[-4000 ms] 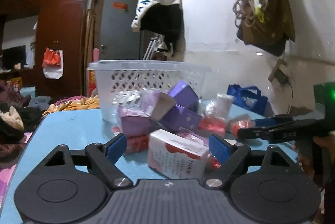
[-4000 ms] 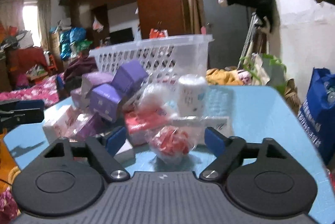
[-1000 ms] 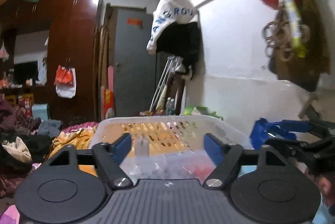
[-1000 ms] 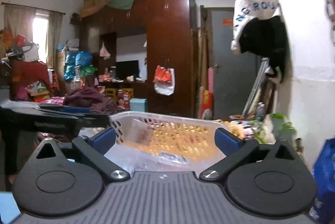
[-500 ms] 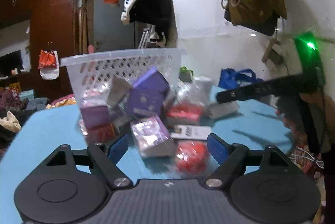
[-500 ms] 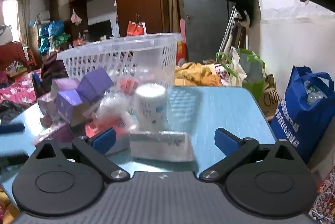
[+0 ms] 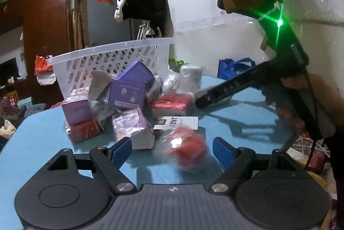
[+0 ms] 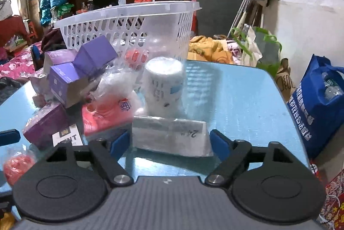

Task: Organize objects
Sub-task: 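Grasp the red mesh-wrapped ball with left tool while right tool grasps the silver packet, then release the red ball into the basket with left tool while right tool releases the silver packet there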

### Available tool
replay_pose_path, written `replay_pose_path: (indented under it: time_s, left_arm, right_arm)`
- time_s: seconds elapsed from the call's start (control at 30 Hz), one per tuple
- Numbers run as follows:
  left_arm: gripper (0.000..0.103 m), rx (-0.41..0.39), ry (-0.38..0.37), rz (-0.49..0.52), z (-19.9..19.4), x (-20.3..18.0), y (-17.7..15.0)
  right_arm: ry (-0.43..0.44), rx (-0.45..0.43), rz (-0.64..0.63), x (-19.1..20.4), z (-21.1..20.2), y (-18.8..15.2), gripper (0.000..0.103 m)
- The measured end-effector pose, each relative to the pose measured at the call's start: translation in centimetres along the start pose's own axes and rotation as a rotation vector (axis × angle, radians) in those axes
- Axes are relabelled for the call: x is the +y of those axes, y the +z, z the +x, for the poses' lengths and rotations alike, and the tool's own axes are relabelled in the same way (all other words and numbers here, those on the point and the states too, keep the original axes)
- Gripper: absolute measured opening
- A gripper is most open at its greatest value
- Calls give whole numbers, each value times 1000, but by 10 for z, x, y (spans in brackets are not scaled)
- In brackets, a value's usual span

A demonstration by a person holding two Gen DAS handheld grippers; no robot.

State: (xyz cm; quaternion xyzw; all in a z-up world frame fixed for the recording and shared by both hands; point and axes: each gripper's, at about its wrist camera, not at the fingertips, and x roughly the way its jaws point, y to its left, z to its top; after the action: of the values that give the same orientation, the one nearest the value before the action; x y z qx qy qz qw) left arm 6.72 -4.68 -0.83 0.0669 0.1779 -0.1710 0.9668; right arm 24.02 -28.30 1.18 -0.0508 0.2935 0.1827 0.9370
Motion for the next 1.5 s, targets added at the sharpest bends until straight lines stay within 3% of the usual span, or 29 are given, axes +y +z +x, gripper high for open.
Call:
replay_pose_path:
  time_s: [0.1, 0.17, 0.23, 0.4, 0.7, 0.9, 1.0, 1.13, 1.3, 1.5]
  left_arm:
    - [84, -4, 2, -2, 3, -2, -2]
    - [74, -5, 18, 4, 4, -3, -3]
    - [57, -6, 19, -1, 3, 0, -5]
    - [49, -22, 28, -18, -2, 7, -6]
    - [48, -63, 4, -27, -11, 14, -2]
    - [48, -102, 9, -57, -17, 26, 4]
    - [48, -130, 12, -79, -20, 34, 10]
    - [48, -168, 20, -98, -25, 47, 20]
    - [48, -180, 21, -126, -21, 64, 33]
    - [48, -201, 10, -148, -7, 98, 104]
  right_arm:
    - [-7, -38, 14, -2, -5, -1, 81]
    - [-10, -75, 17, -1, -10, -1, 81]
    - [-23, -109, 12, 0, -15, -3, 81]
    - [-44, -128, 17, 1, -17, -1, 80]
    - [-34, -159, 33, -1, -20, -2, 80]
    - [-26, -226, 22, 2, -32, -6, 80]
    - [33, -260, 32, 6, -46, -8, 80]
    - [45, -320, -16, 23, -63, -5, 80]
    - [83, -329, -59, 35, -59, 2, 80]
    - [108, -398, -49, 39, -56, 48, 80]
